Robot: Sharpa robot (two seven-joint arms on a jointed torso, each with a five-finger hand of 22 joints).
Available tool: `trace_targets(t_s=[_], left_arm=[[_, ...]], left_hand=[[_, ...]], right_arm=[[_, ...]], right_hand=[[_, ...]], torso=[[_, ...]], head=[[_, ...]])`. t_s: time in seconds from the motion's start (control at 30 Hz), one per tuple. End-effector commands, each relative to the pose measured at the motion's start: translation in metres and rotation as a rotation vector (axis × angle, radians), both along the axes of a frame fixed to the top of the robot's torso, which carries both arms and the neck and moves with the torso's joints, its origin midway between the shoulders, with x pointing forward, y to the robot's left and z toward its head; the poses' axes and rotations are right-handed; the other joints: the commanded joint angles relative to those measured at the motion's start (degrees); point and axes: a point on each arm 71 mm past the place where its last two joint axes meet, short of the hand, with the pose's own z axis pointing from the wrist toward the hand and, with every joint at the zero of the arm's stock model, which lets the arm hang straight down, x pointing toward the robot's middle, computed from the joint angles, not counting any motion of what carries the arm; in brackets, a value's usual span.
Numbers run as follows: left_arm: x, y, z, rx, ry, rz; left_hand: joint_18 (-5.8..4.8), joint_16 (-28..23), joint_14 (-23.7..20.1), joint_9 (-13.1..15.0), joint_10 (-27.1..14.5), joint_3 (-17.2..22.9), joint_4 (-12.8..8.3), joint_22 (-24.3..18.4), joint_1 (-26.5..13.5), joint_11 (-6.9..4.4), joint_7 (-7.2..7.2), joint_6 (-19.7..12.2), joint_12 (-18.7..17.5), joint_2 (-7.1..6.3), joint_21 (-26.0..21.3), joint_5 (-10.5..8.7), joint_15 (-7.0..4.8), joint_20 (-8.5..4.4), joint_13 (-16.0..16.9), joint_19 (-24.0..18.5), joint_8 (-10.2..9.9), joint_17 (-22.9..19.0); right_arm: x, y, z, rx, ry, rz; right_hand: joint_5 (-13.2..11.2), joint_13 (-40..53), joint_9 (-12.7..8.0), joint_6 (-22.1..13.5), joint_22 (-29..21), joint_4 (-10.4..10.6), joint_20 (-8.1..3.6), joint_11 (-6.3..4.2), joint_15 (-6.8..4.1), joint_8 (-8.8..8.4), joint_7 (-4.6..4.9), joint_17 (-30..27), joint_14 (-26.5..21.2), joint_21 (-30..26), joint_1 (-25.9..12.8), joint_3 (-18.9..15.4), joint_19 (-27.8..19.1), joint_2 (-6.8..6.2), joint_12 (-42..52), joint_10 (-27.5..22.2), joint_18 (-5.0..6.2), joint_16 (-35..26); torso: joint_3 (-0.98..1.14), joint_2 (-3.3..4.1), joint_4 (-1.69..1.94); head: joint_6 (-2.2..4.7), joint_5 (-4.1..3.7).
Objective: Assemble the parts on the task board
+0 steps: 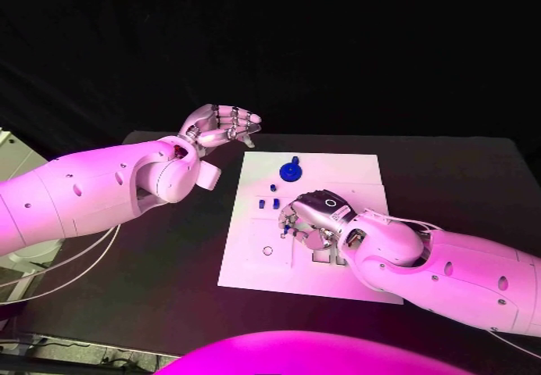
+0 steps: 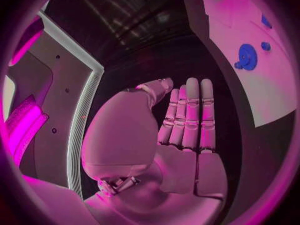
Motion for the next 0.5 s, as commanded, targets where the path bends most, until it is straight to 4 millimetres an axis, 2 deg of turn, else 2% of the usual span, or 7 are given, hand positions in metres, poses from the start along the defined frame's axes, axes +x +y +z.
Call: trace_targets(t_s=[0.03, 0.23, 0.5], left_arm=[[-0.0001, -0.0021, 0.0015, -0.013, -0.008, -0.001], [0.0002, -0.0024, 0.0012, -0.013, -0.006, -0.002], [0.0005, -0.0015, 0.0008, -0.012, -0.003, -0.001]], left_hand=[[0.73, 0.2, 0.3, -0.1, 0.4, -0.1, -0.2, 0.1, 0.4, 0.0, 0.49, 0.0, -0.3, 0.06, 0.2, 0.07, 0.13, -0.08, 0.0, 0.4, -0.3, 0.1], [0.73, 0.2, 0.3, -0.1, 0.4, -0.1, -0.2, 0.1, 0.4, 0.0, 0.49, 0.0, -0.3, 0.06, 0.2, 0.07, 0.13, -0.08, 0.0, 0.4, -0.3, 0.1], [0.73, 0.2, 0.3, -0.1, 0.4, -0.1, -0.2, 0.1, 0.4, 0.0, 0.49, 0.0, -0.3, 0.06, 0.2, 0.07, 0.13, -0.08, 0.0, 0.4, -0.3, 0.1]], right_arm=[[-0.0017, 0.0019, -0.0023, -0.03, -0.006, 0.009], [-0.0038, 0.004, -0.0041, -0.03, -0.001, 0.014], [-0.0038, 0.004, -0.0057, -0.032, 0.001, 0.013]], right_hand=[[0.1, 0.0, 0.1, -0.1, 6.3, 0.0, 0.06, -1.89, -0.35, 0.38, 0.35, 0.0, 2.0, -0.4, -0.4, 0.4, 0.8, 0.32, -0.2, 2.3, -0.64, -0.3], [0.1, 0.0, 0.1, -0.1, 6.2, -0.1, 0.08, -1.87, -0.34, 0.37, 0.39, 0.0, 2.0, -0.4, -0.5, 0.5, 0.8, 0.31, -0.2, 2.3, -0.64, -0.3], [0.1, 0.0, 0.1, -0.1, 6.2, -0.1, 0.08, -1.85, -0.33, 0.37, 0.41, 0.0, 2.0, -0.5, -0.5, 0.5, 0.8, 0.3, -0.2, 2.3, -0.63, -0.2]], torso=[[0.01, -0.01, -0.02], [0.01, -0.03, 0.13], [-0.04, -0.02, 0.08]], head=[[-0.19, 0.05], [-0.39, 0.12], [-0.5, 0.24]])
